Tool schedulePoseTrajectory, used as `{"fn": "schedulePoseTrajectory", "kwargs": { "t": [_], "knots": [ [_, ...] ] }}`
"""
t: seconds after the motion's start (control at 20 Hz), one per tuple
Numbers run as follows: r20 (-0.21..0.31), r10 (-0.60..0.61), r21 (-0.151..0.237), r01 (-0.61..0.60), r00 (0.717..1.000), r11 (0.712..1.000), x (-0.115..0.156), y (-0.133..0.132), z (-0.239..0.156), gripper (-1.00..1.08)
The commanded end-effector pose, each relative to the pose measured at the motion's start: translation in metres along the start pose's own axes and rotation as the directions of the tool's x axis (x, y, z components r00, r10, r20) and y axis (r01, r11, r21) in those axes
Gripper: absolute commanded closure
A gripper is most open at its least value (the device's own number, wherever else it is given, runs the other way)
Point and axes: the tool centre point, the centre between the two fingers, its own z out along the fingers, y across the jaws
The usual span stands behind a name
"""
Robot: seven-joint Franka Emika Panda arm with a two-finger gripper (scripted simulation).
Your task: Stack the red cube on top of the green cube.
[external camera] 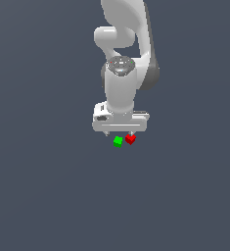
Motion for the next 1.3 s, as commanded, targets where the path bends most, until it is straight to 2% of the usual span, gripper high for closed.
{"fn": "schedulePoseTrajectory", "kwargs": {
  "t": [0.0,0.35,0.6,0.9,1.25],
  "knots": [
    [0.001,0.025,-0.001,-0.025,1.0,1.0,-0.004,-0.001,0.004,-0.92],
    [0.003,0.138,-0.004,-0.138,0.99,0.99,-0.02,-0.008,0.02,-0.92],
    [0.005,0.247,-0.008,-0.247,0.969,0.969,-0.034,-0.016,0.036,-0.92],
    [0.007,0.376,-0.013,-0.376,0.927,0.927,-0.051,-0.028,0.056,-0.92],
    [0.008,0.51,-0.019,-0.51,0.86,0.86,-0.066,-0.044,0.078,-0.92]
  ]
}}
